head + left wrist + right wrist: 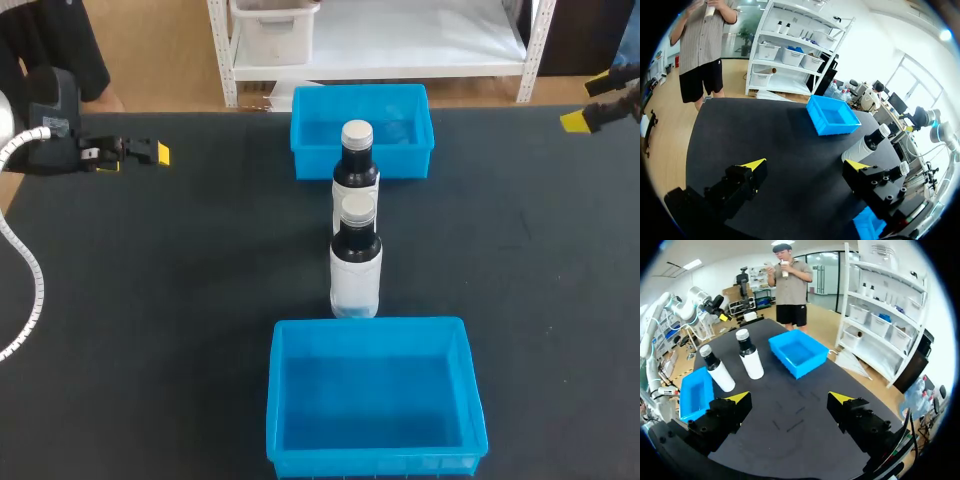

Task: Pick up the bottle, and place it in the far bin if it is heavy, or in the near bin if it is light.

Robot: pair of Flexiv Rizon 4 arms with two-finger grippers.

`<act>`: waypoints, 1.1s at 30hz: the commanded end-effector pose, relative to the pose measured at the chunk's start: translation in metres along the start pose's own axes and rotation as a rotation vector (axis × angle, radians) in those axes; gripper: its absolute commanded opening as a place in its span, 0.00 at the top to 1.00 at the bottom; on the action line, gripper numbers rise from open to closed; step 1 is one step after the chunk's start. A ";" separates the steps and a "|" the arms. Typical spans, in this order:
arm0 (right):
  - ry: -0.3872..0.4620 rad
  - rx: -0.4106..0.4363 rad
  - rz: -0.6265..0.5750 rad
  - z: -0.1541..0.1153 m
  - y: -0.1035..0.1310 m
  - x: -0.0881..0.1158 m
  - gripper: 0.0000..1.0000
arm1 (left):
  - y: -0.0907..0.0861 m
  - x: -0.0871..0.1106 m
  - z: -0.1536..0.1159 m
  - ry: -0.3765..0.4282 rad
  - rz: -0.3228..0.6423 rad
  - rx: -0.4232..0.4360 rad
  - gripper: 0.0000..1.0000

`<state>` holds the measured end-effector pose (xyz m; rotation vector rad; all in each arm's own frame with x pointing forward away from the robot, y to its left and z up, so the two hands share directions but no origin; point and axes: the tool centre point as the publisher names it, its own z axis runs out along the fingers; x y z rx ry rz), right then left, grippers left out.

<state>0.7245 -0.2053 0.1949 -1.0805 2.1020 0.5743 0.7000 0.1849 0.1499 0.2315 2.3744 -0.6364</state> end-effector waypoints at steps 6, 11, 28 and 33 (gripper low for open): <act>-0.125 -0.196 -0.162 0.017 0.043 -0.008 0.00 | 0.000 0.000 0.000 0.000 0.000 0.000 0.00; -0.152 -0.185 -0.202 0.023 0.074 -0.011 0.00 | 0.000 0.000 0.000 0.000 0.000 0.000 0.00; -0.084 -0.302 -0.239 0.091 0.157 -0.022 0.00 | 0.000 0.000 0.000 0.000 0.000 0.000 0.00; -0.079 -0.365 -0.232 0.113 0.180 -0.022 0.00 | 0.000 0.000 0.000 0.000 0.000 0.000 0.00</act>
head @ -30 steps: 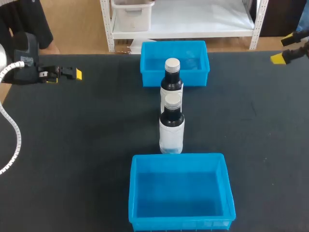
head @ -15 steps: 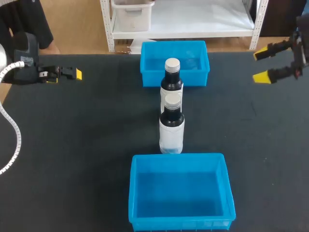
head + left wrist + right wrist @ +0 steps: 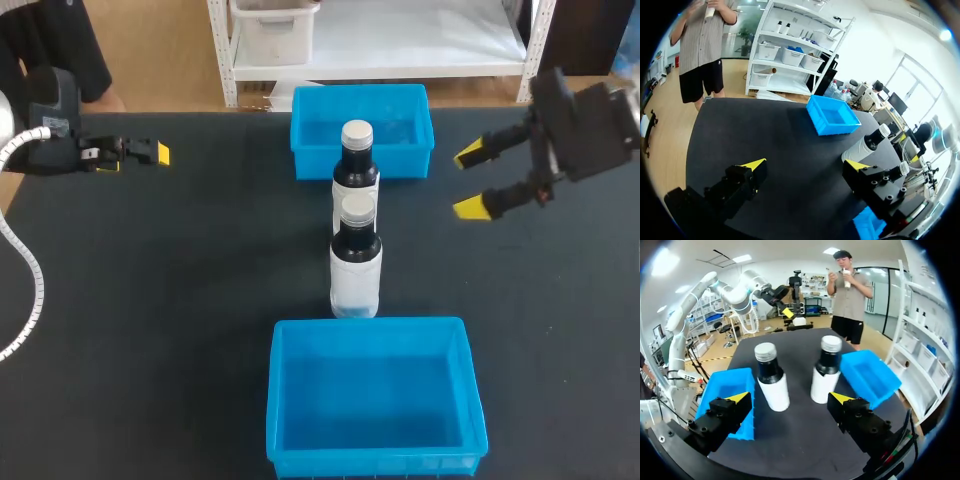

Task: Pick up the bottle, and place it in the far bin if it is heavy, or in the near bin if it is light.

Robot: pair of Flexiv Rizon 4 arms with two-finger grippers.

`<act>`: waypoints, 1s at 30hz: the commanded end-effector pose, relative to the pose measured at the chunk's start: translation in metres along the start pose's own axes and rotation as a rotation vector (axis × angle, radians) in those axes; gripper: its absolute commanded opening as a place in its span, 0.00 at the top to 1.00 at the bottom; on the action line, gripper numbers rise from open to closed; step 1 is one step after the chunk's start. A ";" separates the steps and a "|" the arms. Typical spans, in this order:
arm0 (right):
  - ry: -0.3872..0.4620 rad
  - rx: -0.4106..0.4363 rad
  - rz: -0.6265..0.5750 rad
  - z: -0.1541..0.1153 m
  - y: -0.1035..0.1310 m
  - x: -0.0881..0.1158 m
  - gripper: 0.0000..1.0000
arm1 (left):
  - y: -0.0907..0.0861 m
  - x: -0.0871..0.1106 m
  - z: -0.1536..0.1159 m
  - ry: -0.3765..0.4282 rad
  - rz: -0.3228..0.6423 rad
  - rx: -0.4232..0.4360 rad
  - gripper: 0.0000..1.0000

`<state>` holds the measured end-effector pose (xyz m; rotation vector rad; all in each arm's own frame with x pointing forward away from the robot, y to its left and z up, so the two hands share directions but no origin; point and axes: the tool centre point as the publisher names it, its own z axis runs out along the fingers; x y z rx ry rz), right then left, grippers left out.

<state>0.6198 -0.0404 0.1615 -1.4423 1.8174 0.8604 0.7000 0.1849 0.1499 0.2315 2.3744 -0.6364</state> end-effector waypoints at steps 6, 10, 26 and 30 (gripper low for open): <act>0.001 -0.078 0.004 0.047 -0.001 -0.004 0.00 | 0.000 0.000 0.000 0.000 0.000 0.000 0.00; 0.002 -0.104 -0.010 0.057 0.005 -0.007 0.00 | 0.000 0.000 0.000 0.000 0.000 0.000 0.00; 0.011 -0.151 -0.032 0.088 0.031 -0.016 0.00 | 0.000 0.000 0.000 0.000 0.000 0.000 0.00; 0.007 -0.156 -0.034 0.094 0.036 -0.020 0.00 | 0.000 0.000 0.000 0.000 0.000 0.000 0.00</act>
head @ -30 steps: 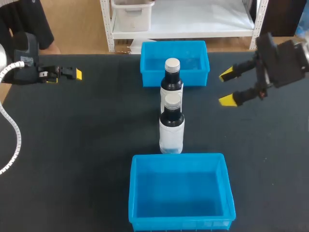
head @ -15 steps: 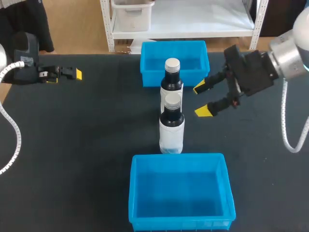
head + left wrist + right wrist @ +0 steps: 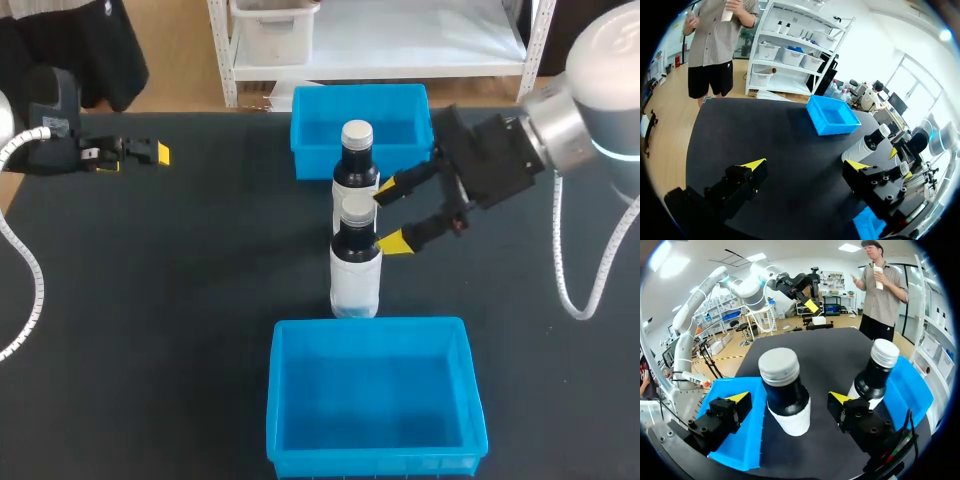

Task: Pick up the bottle, and place it in the far bin if it is heavy, or in the near bin if it is light.

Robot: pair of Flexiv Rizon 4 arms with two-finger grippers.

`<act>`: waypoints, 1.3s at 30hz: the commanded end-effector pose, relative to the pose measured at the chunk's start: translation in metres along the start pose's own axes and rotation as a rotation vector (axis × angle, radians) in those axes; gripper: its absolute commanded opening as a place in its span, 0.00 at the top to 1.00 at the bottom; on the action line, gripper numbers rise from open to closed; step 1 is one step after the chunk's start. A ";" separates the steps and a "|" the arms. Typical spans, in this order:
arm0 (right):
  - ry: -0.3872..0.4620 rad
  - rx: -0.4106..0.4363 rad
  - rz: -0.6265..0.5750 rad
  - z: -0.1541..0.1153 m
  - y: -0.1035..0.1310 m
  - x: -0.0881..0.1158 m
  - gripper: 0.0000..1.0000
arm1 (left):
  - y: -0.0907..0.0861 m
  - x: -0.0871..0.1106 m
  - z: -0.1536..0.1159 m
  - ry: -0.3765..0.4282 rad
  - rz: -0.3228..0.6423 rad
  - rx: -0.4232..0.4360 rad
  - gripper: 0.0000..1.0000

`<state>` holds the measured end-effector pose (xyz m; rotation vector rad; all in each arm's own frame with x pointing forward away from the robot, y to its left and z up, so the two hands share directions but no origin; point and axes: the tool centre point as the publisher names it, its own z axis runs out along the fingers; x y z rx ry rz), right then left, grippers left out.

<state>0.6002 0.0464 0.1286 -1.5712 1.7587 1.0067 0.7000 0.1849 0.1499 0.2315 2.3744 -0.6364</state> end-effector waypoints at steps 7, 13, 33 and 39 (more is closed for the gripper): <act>-0.009 -0.013 -0.006 0.020 0.004 -0.007 0.00 | 0.000 0.000 0.000 0.000 0.000 0.000 0.00; -0.030 -0.015 -0.004 0.027 0.000 -0.009 0.00 | 0.000 0.000 0.000 0.000 0.000 0.000 0.00; -0.103 -0.042 0.010 0.036 -0.004 -0.007 0.00 | 0.000 0.000 0.000 0.000 0.000 0.000 0.00; -0.122 -0.047 0.000 0.036 -0.003 -0.008 0.00 | 0.000 0.000 0.000 0.000 0.000 0.000 0.00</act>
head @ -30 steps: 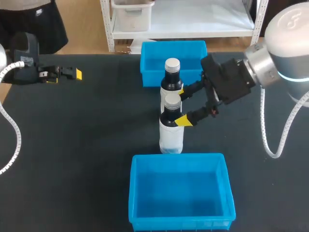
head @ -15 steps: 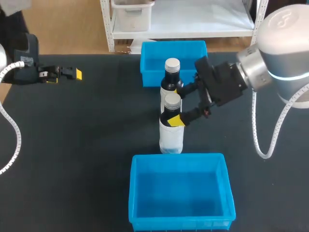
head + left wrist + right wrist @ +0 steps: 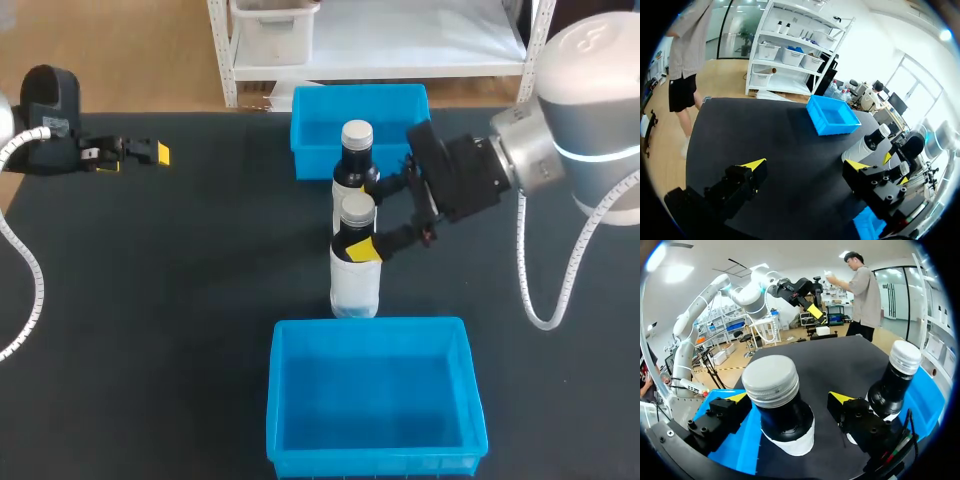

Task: Pick up the bottle, and place it in the far bin if it is heavy, or in the near bin if it is light.

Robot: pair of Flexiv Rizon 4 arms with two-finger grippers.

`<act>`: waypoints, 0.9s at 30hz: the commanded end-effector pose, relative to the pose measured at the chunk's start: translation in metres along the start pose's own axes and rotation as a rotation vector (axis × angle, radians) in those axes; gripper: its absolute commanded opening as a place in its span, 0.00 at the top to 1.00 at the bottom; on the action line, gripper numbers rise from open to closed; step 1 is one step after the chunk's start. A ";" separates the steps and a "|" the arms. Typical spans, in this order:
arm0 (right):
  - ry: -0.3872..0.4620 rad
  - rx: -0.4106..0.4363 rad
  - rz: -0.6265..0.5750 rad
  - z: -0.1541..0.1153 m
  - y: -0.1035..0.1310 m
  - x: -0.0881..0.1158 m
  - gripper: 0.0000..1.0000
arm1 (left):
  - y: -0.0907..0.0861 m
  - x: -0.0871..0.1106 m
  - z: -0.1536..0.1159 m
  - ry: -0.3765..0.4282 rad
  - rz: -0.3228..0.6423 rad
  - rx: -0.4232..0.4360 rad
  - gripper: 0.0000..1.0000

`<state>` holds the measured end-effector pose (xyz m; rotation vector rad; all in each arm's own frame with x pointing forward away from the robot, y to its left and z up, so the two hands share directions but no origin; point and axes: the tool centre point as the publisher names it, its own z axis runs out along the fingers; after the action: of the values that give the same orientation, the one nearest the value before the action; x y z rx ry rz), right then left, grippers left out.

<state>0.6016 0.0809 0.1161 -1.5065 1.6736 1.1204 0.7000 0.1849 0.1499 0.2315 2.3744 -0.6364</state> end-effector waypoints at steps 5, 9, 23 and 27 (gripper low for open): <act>-0.014 -0.009 -0.012 0.003 0.001 -0.001 0.00 | 0.000 0.000 0.000 0.000 0.000 0.000 0.00; -0.012 -0.014 -0.019 0.004 0.003 -0.003 0.00 | 0.000 0.000 0.000 0.000 0.000 0.000 0.00; -0.013 -0.016 -0.031 0.004 0.005 -0.005 0.23 | 0.000 0.000 0.000 0.000 0.000 0.000 0.00; -0.012 -0.014 -0.030 0.004 0.005 -0.004 0.25 | 0.000 0.000 0.000 0.000 0.000 0.000 0.00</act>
<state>0.5974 0.0860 0.1191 -1.5266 1.6347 1.1269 0.7000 0.1849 0.1499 0.2315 2.3744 -0.6364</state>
